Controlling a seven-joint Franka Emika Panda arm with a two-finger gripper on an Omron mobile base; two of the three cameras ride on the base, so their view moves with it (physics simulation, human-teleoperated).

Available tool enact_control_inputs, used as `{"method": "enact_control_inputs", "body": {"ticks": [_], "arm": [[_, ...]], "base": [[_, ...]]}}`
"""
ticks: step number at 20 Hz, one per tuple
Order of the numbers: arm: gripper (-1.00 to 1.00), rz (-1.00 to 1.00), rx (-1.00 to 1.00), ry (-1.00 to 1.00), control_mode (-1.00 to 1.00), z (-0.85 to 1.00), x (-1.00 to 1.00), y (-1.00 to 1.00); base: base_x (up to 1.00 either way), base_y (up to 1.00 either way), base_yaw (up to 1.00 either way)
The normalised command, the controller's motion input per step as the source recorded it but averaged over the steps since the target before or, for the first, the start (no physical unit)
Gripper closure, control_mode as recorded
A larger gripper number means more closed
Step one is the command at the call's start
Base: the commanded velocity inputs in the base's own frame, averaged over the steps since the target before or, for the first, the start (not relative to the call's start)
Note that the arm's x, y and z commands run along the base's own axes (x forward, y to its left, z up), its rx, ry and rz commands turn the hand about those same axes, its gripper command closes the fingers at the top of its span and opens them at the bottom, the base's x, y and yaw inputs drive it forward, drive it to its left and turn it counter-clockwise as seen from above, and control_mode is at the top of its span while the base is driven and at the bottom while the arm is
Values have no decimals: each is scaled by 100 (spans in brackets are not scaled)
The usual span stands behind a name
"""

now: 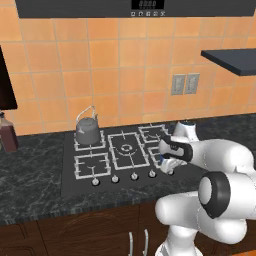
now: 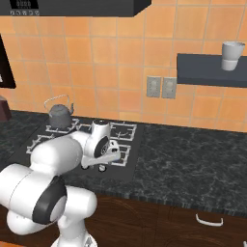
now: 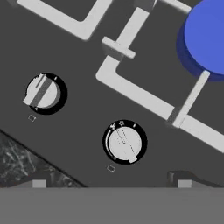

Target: Turn off the front right burner of the stove.

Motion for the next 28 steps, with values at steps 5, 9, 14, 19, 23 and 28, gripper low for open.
{"method": "enact_control_inputs", "body": {"ticks": [5, 9, 14, 19, 23, 28], "arm": [[-100, -10, 0, 0, -100, -22, 14, 3], [-100, -3, 0, 0, -100, -17, 27, 0], [-100, 0, 0, -3, -100, -5, 18, 0], [100, 0, 0, -1, -100, 0, 0, 0], [100, 0, 0, 0, -100, 0, -2, 0], [100, -5, 0, -1, -100, 0, -8, 0]], "base": [[0, 0, 0], [0, 0, 0], [0, 0, 0], [0, 0, 0], [0, 0, 0], [0, 0, 0]]}}
